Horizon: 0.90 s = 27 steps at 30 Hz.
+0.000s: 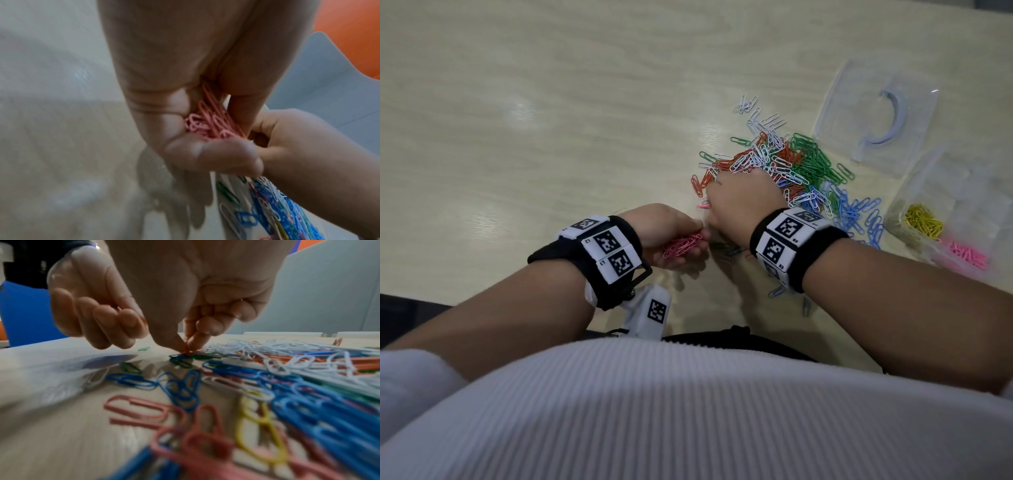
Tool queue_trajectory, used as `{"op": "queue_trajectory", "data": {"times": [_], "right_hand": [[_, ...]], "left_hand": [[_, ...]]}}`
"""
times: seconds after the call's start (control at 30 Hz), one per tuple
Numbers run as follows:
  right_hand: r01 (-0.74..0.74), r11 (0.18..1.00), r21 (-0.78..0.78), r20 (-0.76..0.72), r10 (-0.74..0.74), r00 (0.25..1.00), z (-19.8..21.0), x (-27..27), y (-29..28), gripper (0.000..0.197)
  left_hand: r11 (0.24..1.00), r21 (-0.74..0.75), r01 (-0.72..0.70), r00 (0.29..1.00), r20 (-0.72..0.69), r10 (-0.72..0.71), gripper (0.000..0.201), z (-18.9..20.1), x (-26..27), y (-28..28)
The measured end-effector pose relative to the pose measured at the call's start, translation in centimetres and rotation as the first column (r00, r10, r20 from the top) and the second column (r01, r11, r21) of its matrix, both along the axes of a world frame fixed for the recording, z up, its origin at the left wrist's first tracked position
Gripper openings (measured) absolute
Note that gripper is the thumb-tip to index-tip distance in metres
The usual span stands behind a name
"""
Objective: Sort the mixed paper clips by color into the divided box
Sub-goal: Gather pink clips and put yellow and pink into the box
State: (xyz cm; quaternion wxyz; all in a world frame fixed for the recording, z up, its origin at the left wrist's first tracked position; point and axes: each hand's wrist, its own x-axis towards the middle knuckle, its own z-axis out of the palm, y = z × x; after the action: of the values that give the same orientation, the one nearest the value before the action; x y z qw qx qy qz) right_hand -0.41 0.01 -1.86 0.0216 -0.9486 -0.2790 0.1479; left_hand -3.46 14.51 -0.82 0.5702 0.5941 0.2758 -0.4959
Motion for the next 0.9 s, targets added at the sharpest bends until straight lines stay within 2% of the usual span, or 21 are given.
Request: {"op": "queue_trajectory", "data": {"times": [0.07,0.17,0.23,0.33,0.37,0.43,0.47,0.53,0.6,0.7,0.77,0.9], "right_hand": [[0.031,0.998,0.062,-0.009,-0.030,1.000,0.3,0.0,-0.7,0.021],[0.064,0.969,0.239,-0.010,-0.063,0.998,0.9,-0.4,-2.2,0.007],[0.029,0.945,0.327,-0.015,-0.025,1.000,1.2,-0.9,-2.9,0.012],[-0.043,0.925,0.378,-0.038,0.062,0.997,1.3,-1.9,-3.8,0.022],[-0.002,0.914,0.405,-0.058,0.028,0.998,1.4,-2.0,-4.1,0.023],[0.179,0.874,0.452,-0.110,-0.145,0.983,1.4,-1.7,-5.4,0.021],[0.265,0.857,0.443,-0.123,-0.235,0.964,1.3,-1.5,-6.3,0.020],[0.346,0.883,0.316,-0.107,-0.329,0.938,1.0,-1.4,-8.1,0.020],[0.326,0.928,0.180,-0.104,-0.311,0.945,0.7,-1.7,-9.3,0.020],[0.294,0.951,0.099,-0.179,-0.274,0.945,0.4,-2.6,-9.6,0.020],[0.295,0.955,0.029,-0.172,-0.286,0.943,0.3,-3.0,-9.6,0.022],[0.330,0.944,0.026,-0.098,-0.326,0.940,0.2,-3.2,-10.0,0.022]], "left_hand": [[1.000,-0.002,-0.024,1.000,-0.013,0.024,0.030,0.0,0.1,-0.1],[0.998,0.004,-0.057,0.998,-0.017,0.057,0.037,0.1,0.3,-0.6],[0.997,0.015,-0.079,0.997,0.016,0.078,0.040,0.0,0.4,-1.3],[0.995,0.011,-0.099,0.993,0.058,0.098,0.033,0.0,0.6,-2.6],[0.996,-0.007,-0.083,0.995,0.058,0.084,0.030,0.0,0.7,-3.0],[0.998,-0.043,-0.045,0.998,0.043,0.047,0.032,0.0,0.8,-3.6],[0.999,-0.046,-0.028,0.999,0.035,0.030,0.033,0.0,0.9,-3.8],[1.000,-0.027,0.008,1.000,0.025,-0.007,0.034,0.0,0.9,-4.2],[0.999,-0.008,0.046,0.999,0.021,-0.045,0.035,0.0,0.7,-4.6],[0.997,0.015,0.078,0.997,0.022,-0.078,0.036,-0.2,0.6,-4.9],[0.996,0.016,0.086,0.996,0.019,-0.087,0.037,-0.4,0.6,-5.1],[0.996,0.004,0.085,0.996,0.006,-0.085,0.038,-0.5,0.5,-5.3]]}}
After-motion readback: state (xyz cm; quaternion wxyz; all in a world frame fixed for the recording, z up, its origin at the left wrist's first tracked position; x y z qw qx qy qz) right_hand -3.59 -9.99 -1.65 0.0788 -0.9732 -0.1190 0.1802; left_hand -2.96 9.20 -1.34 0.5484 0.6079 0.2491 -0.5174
